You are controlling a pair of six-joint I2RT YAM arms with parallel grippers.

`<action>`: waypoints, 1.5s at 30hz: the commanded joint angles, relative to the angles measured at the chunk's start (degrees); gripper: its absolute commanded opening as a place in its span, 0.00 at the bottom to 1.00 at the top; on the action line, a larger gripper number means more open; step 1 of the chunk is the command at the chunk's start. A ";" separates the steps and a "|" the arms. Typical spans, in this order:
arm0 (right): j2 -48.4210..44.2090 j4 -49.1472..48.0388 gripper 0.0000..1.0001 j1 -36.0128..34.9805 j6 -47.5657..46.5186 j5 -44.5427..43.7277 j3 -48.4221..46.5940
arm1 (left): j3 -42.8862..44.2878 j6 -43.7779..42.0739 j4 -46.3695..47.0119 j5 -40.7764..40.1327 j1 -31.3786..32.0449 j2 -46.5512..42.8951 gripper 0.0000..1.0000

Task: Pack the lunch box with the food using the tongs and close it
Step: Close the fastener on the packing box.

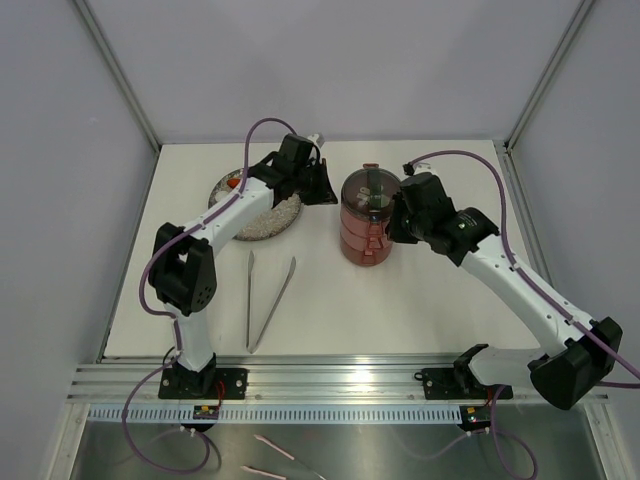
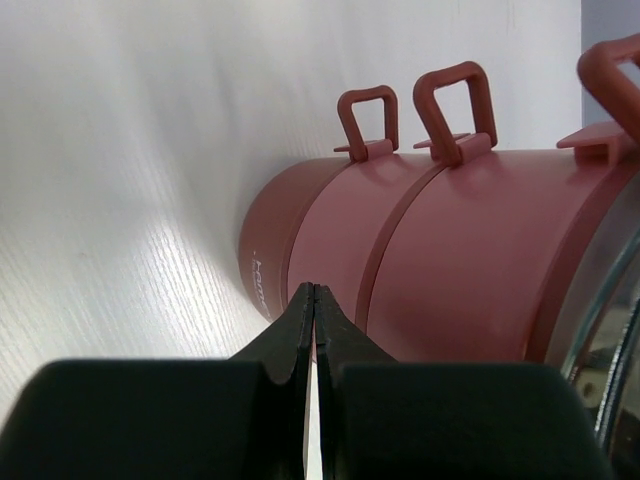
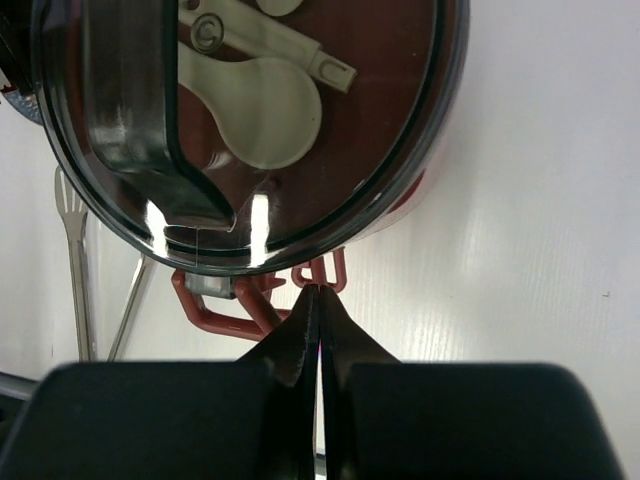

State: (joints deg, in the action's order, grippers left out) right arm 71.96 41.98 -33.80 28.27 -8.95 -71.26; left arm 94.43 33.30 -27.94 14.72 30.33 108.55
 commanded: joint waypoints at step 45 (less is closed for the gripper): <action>3.18 -0.40 0.00 -4.96 -1.90 -5.81 -3.98 | -0.74 -0.69 2.02 0.92 1.05 -2.12 0.00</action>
State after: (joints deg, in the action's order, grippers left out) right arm 75.61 45.04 -38.54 26.57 -13.85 -76.14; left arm 93.17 33.23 -27.38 14.83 31.29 108.44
